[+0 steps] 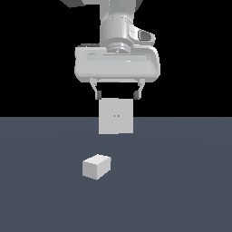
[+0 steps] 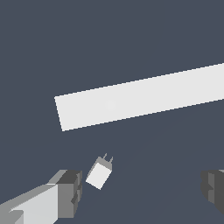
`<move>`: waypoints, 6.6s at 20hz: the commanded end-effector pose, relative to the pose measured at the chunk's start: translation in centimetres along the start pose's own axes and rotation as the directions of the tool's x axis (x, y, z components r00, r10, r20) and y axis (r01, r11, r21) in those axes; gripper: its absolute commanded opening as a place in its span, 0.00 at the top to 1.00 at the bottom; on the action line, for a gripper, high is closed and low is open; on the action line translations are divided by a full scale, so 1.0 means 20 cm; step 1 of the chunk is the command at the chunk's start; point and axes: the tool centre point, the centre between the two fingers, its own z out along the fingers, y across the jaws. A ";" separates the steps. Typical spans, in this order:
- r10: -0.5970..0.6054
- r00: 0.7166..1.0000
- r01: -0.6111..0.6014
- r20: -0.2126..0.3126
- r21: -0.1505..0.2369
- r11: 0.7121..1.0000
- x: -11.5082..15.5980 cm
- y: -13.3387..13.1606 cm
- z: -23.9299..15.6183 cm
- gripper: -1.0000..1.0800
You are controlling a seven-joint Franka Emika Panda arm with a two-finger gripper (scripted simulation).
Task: Plug the charger into the wall socket.
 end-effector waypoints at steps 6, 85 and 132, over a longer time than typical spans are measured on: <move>0.015 1.000 -0.015 -0.006 0.000 1.000 -0.01 0.00 0.01 0.04; 0.510 0.835 -0.513 -0.209 0.040 0.857 -0.33 -0.21 0.70 1.00; -0.186 0.957 0.191 -0.224 -0.001 0.982 -0.10 0.07 0.26 1.00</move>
